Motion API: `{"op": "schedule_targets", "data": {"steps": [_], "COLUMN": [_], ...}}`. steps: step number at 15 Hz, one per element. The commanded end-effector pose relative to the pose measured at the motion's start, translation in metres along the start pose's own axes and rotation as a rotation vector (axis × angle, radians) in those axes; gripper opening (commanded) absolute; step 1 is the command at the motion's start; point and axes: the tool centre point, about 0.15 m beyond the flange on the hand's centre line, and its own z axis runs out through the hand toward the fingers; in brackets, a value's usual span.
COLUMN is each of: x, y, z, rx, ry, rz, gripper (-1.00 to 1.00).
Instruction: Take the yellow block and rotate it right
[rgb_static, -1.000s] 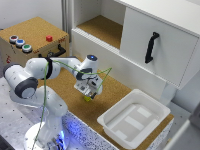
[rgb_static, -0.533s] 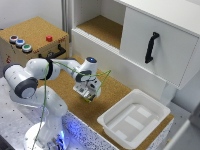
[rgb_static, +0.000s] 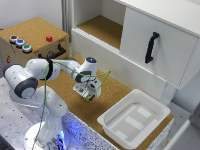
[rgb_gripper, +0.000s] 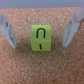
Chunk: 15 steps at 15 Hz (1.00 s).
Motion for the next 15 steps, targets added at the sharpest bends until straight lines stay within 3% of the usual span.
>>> {"op": "schedule_targets", "data": {"steps": [1, 9, 15], "x": [0.01, 0.003, -0.014], "y": [-0.006, 0.002, 0.001], "z": [0.031, 0.029, -0.024], "rx": [-0.063, -0.068, -0.132], "ry": [0.041, 0.034, 0.1], "rz": [0.036, 0.06, 0.036], "gripper": [-1.0, -1.0, -1.0]}}
